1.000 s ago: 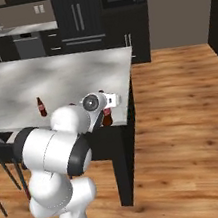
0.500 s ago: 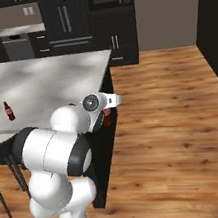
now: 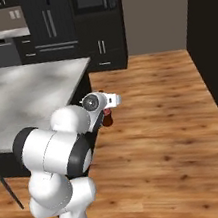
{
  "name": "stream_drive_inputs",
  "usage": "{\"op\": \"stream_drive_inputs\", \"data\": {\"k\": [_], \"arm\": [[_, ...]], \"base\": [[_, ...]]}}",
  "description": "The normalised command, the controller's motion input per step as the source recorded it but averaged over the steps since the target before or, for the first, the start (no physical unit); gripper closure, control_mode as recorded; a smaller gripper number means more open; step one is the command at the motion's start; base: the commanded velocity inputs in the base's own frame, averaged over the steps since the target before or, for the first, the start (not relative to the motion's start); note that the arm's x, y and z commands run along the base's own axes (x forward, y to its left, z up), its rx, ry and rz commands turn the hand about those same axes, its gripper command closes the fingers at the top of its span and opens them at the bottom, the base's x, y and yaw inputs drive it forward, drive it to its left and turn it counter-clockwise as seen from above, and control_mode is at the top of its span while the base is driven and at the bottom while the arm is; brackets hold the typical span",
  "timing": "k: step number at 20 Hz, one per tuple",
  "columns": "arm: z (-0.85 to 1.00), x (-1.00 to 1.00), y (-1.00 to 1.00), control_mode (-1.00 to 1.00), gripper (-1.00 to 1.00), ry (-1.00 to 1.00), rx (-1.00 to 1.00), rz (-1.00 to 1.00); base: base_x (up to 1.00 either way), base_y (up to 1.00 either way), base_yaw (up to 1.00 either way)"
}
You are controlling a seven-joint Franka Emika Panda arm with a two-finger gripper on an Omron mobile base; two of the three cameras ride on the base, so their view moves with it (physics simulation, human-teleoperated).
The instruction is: Place the large bottle from the dining counter next to the other large bottle outside the sink, and place the small bottle from the dining counter next to the other small bottle inside the sink.
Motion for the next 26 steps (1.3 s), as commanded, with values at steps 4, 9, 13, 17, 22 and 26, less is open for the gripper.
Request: {"op": "stream_drive_inputs", "data": {"k": [4,9,13,17,22,26], "arm": [[0.00,0.00,0.00,1.00,1.00,0.00,0.00,0.00],[0.00,0.00,0.00,1.00,1.00,0.00,0.00,0.00],[0.00,0.00,0.00,1.00,1.00,0.00,0.00,0.00],[0.00,0.00,0.00,1.00,1.00,0.00,0.00,0.00],[0.00,0.00,0.00,1.00,1.00,0.00,0.00,0.00],[0.00,0.00,0.00,1.00,1.00,0.00,0.00,0.00]], "base": [[0.76,-0.62,-0.02],[0.84,-0.53,-0.02],[0.90,-0.45,-0.01],[0.97,-0.41,-0.01],[0.99,-0.34,-0.01],[0.99,-0.26,0.00]]}}
